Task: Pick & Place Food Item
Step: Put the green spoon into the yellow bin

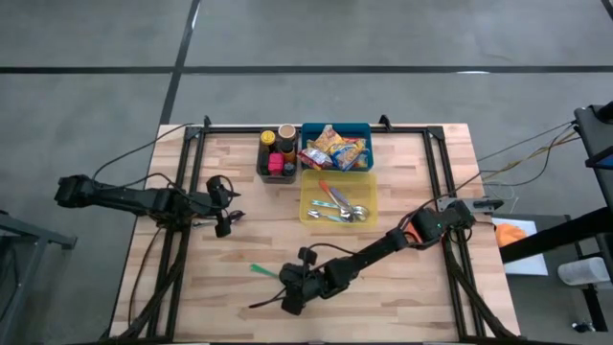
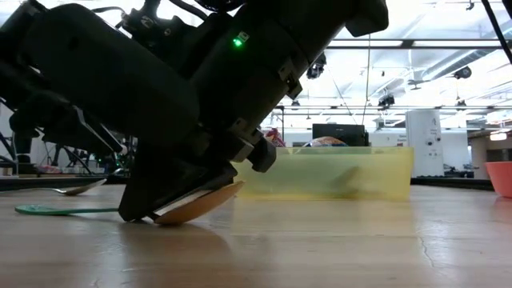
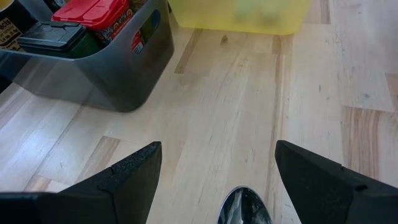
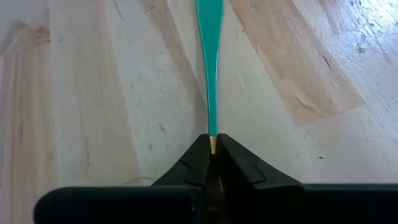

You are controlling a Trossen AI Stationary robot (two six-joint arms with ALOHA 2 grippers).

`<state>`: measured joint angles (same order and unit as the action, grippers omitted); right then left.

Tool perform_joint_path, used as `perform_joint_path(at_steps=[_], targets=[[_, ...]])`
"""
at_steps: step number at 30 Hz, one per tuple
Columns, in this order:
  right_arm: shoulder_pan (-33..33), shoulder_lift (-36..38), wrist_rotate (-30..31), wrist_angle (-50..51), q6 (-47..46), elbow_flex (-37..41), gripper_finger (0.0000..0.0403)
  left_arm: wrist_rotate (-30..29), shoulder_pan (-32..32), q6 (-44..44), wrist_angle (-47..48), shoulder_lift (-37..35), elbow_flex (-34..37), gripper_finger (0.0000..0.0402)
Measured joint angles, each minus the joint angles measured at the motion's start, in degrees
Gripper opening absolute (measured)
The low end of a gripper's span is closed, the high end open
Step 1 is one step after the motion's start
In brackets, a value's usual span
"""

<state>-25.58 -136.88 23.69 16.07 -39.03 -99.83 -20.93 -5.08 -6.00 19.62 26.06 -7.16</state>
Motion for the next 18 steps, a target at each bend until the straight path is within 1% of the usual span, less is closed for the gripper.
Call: perform_joint_path(at_steps=[3, 11, 18], targets=[[0.0, 0.0, -0.2, -0.2, 0.0, 0.0, 0.0014, 0.0, 0.0, 0.0, 0.0, 0.0, 0.0, 0.0317], [0.0, 0.0, -0.1, -0.2, 0.0, 0.0, 0.0011, 0.0, 0.0, 0.0, 0.0, 0.0, 0.0, 0.0317], [-0.1, 0.6, 1.8, 1.4, 0.2, 0.0, 0.0010, 0.0, 0.0, 0.0, 0.0, 0.0, 0.0, 0.0317]])
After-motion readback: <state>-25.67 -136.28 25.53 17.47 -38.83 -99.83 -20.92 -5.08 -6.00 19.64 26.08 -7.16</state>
